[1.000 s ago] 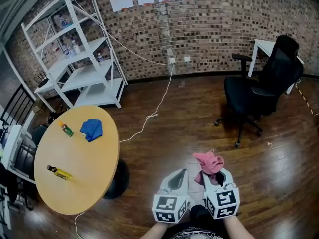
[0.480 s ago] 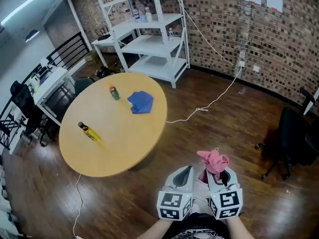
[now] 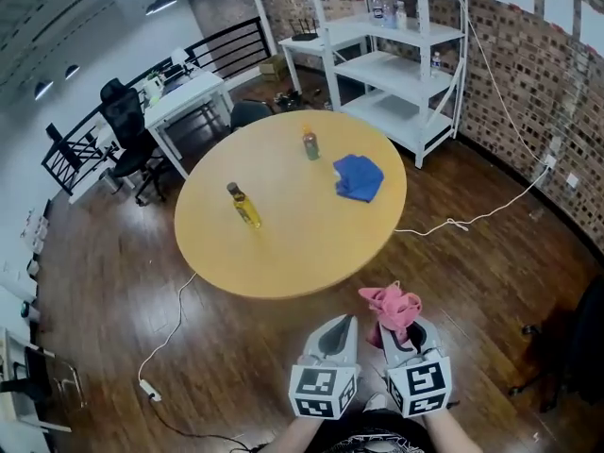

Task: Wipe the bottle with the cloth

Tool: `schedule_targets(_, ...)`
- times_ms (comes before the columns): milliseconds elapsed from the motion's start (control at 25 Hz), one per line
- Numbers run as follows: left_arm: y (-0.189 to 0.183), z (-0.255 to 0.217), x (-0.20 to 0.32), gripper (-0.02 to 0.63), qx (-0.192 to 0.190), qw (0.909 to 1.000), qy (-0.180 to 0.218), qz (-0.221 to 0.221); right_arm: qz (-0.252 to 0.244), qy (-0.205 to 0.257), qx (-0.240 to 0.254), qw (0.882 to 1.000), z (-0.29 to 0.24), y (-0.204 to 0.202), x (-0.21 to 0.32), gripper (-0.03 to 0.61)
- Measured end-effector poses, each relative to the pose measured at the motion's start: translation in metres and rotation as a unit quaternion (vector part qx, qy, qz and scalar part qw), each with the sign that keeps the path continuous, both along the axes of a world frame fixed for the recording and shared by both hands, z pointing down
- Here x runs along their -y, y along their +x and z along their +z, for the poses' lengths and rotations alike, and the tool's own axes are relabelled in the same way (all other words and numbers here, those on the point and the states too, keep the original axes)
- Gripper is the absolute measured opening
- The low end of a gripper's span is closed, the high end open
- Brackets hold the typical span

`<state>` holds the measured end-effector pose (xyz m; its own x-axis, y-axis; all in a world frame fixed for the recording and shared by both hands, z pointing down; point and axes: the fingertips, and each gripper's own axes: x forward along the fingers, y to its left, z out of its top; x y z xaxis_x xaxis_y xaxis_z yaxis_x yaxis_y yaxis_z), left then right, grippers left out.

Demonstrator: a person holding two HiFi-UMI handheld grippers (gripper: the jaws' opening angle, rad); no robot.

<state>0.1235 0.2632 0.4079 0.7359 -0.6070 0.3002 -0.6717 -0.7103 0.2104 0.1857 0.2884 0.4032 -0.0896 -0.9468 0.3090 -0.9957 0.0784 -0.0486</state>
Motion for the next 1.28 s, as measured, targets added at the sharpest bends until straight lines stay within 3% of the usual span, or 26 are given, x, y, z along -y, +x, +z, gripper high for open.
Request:
schedule_targets(160,-0.04,-0.003,0.01,0.003,0.006,0.9973,0.003,-0.073,-0.075,0.005,0.005,0.997,-0.005,-0.038,0.019,0.101)
schedule_targets(480,-0.095,0.007,0.017,0.003,0.015,0.987,0.0,-0.16,-0.167,0.014,0.015,0.986,0.003,-0.095,0.038,0.102)
schedule_targets(1000,-0.117,0.009,0.033,0.003,0.014,0.981,-0.004,-0.193,-0.194,0.016,0.018,0.981,0.001,-0.11,0.058,0.102)
schedule_targets(1280,-0.132,0.015,0.082,0.003,0.006,0.9812,-0.004,-0.193,-0.193,0.022,0.011,0.981,0.001,-0.121,0.099,0.102)
